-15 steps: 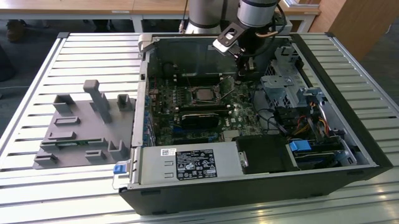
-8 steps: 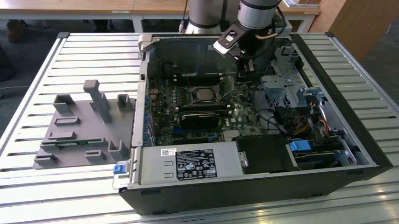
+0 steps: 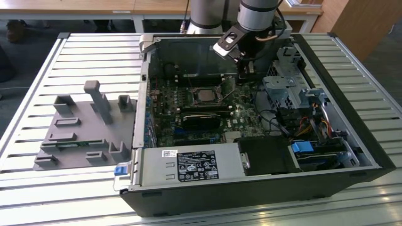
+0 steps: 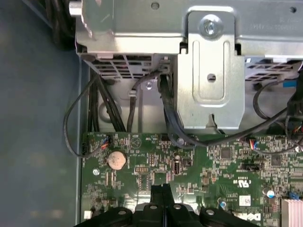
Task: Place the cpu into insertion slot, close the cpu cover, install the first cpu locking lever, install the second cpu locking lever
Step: 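Close the cpu cover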
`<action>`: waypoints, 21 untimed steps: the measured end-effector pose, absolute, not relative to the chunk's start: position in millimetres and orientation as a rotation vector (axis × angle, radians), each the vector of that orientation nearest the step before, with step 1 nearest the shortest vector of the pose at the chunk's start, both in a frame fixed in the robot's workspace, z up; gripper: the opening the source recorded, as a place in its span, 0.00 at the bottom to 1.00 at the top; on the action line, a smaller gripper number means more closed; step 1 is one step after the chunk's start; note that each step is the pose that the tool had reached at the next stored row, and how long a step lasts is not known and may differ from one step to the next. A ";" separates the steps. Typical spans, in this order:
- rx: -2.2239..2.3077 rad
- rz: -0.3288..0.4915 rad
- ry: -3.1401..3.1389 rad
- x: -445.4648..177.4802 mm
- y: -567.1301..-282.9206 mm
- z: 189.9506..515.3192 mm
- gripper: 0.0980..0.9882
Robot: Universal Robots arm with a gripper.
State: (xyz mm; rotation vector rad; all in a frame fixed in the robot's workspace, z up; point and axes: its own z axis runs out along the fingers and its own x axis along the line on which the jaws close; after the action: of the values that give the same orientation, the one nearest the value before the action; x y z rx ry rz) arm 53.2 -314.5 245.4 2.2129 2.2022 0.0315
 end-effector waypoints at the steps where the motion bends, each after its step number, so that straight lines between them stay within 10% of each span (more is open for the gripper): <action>1: 2.213 0.031 2.202 51.4 -314.5 245.5 0.02; 21: 2.213 0.032 2.202 21.3 -314.6 245.4 0.02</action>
State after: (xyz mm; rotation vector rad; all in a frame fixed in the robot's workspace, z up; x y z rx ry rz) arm 21.3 -314.6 245.4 2.2130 2.2021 0.0315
